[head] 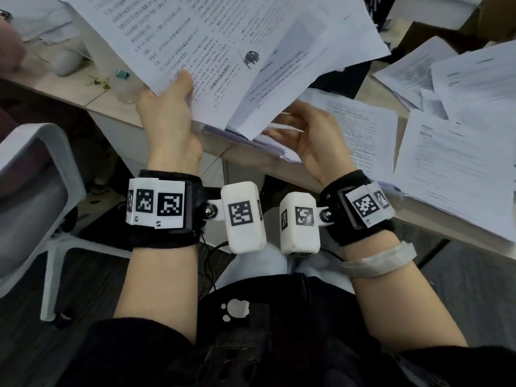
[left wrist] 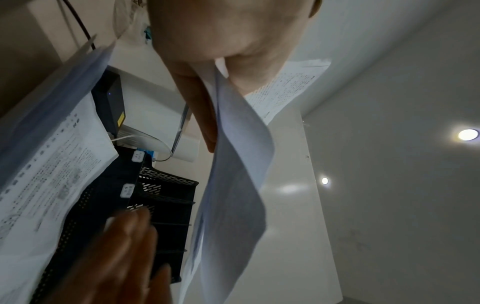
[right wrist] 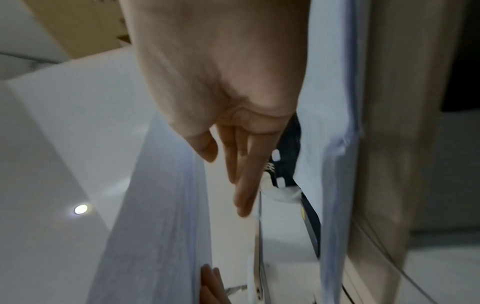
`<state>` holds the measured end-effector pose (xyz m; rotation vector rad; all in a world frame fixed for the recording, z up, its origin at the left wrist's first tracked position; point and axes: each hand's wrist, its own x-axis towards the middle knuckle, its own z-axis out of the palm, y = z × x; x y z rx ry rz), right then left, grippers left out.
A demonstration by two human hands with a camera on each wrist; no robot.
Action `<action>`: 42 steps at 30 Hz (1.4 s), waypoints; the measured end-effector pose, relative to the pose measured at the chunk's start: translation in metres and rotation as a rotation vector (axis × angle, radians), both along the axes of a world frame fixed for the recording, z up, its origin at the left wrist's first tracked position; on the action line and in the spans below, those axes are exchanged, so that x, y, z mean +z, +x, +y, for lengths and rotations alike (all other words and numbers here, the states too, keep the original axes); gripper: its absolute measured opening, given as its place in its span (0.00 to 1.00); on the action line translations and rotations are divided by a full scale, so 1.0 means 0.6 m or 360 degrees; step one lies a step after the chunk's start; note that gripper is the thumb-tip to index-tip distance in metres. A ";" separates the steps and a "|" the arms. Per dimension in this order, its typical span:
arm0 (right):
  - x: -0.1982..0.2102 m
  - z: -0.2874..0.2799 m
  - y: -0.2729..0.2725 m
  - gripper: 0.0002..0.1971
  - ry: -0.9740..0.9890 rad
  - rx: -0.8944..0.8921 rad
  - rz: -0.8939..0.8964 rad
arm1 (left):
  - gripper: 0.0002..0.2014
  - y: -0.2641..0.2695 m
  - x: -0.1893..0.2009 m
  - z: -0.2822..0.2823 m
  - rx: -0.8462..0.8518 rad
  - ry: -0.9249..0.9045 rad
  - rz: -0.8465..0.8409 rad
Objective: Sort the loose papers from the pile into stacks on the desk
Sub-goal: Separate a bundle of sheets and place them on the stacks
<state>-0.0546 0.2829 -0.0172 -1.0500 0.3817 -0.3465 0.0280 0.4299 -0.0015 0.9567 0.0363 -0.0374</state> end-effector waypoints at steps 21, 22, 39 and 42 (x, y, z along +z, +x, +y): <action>0.036 -0.150 -0.151 0.18 -0.0971 -0.1077 0.0161 | 0.15 -0.095 -0.010 -0.182 -0.0397 0.0008 -0.0163; 0.038 -0.156 -0.157 0.19 -0.0917 -0.1032 0.0174 | 0.15 -0.101 -0.011 -0.193 -0.0427 0.0007 -0.0167; 0.033 -0.275 -0.290 0.13 -0.0338 -0.1421 -0.0282 | 0.06 -0.207 -0.024 -0.354 -0.0985 0.0075 -0.0168; 0.032 -0.291 -0.314 0.15 -0.0221 -0.1612 -0.0235 | 0.04 -0.218 -0.031 -0.374 -0.0907 0.0142 -0.0115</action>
